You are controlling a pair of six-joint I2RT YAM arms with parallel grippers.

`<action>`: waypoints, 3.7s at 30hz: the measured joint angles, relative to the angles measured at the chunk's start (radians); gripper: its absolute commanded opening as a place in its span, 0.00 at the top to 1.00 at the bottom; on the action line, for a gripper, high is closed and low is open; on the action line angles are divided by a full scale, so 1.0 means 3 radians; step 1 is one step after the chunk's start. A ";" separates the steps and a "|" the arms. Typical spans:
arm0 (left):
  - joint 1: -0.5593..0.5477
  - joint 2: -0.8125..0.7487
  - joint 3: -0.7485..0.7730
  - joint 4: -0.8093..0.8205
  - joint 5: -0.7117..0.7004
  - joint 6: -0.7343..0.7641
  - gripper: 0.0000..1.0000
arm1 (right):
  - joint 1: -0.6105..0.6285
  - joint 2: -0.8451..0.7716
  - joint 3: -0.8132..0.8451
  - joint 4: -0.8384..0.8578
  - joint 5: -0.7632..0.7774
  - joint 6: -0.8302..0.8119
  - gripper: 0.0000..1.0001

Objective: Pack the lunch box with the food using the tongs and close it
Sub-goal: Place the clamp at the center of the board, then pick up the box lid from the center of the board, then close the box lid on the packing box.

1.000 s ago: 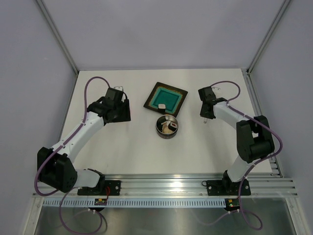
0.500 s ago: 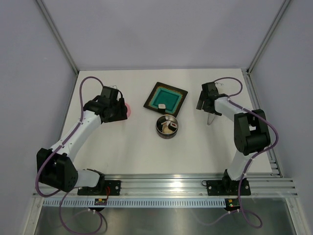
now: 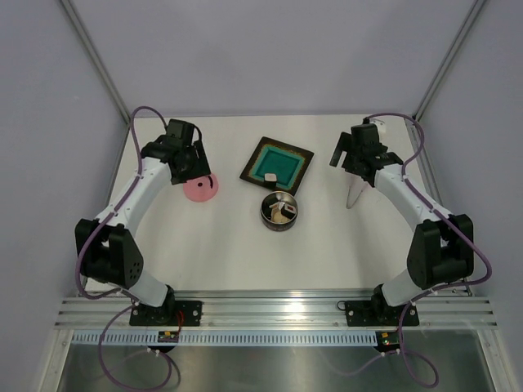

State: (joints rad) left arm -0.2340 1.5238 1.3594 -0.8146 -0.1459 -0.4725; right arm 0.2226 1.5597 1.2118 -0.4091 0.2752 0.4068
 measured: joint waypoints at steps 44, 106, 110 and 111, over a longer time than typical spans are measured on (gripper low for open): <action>-0.0142 0.2026 0.1141 -0.0080 -0.0593 -0.0326 0.61 | 0.0221 -0.0376 -0.0182 -0.0315 -0.0638 0.0130 0.03; -0.2079 0.1177 0.1288 -0.0200 0.0024 0.0448 1.00 | 0.0164 -0.0829 -0.0444 -0.0467 -0.0393 0.0256 0.01; -0.2146 0.1436 0.1410 -0.0243 0.0025 0.0455 1.00 | 0.0156 -0.0868 -0.0474 -0.0477 -0.0369 0.0276 0.01; -0.2163 0.1470 0.1424 -0.0252 0.0027 0.0456 1.00 | 0.0156 -0.0870 -0.0482 -0.0478 -0.0366 0.0280 0.01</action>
State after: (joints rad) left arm -0.8829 1.9648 1.7866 -0.8902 -0.1379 -0.3355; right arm 0.2695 1.2987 1.0672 -0.5526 0.1654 0.4908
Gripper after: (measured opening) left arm 0.024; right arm 0.986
